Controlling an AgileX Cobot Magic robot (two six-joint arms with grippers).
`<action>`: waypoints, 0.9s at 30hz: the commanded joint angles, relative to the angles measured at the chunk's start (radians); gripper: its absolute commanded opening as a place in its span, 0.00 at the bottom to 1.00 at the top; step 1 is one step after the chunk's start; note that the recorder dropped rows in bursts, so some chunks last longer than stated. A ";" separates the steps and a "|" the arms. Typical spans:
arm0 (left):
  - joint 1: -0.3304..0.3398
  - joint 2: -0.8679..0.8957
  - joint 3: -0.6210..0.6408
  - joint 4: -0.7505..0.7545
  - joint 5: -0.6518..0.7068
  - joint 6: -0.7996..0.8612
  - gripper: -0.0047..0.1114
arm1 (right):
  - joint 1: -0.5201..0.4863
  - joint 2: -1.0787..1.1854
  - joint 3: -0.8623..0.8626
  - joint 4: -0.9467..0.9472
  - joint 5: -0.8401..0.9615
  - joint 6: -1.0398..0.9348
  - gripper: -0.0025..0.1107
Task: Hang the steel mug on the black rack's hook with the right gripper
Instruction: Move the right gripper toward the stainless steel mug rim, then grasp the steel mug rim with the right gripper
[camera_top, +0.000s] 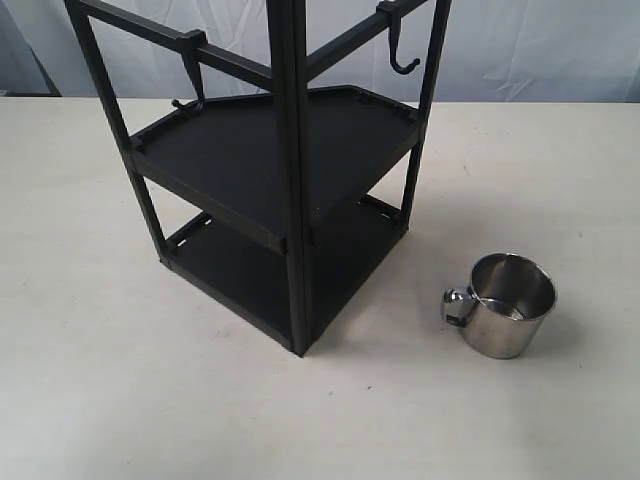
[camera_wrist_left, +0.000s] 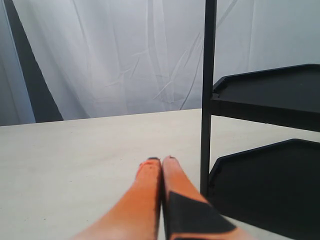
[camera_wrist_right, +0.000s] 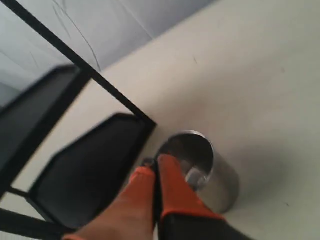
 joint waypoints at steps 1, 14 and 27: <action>-0.005 -0.005 0.000 0.002 -0.005 -0.002 0.05 | 0.004 0.287 -0.143 -0.033 0.061 -0.199 0.02; -0.005 -0.005 0.000 0.002 -0.005 -0.002 0.05 | 0.079 0.944 -0.477 -0.269 0.227 -0.218 0.12; -0.005 -0.005 0.000 0.002 -0.005 -0.002 0.05 | 0.108 1.183 -0.507 -0.318 0.158 -0.099 0.40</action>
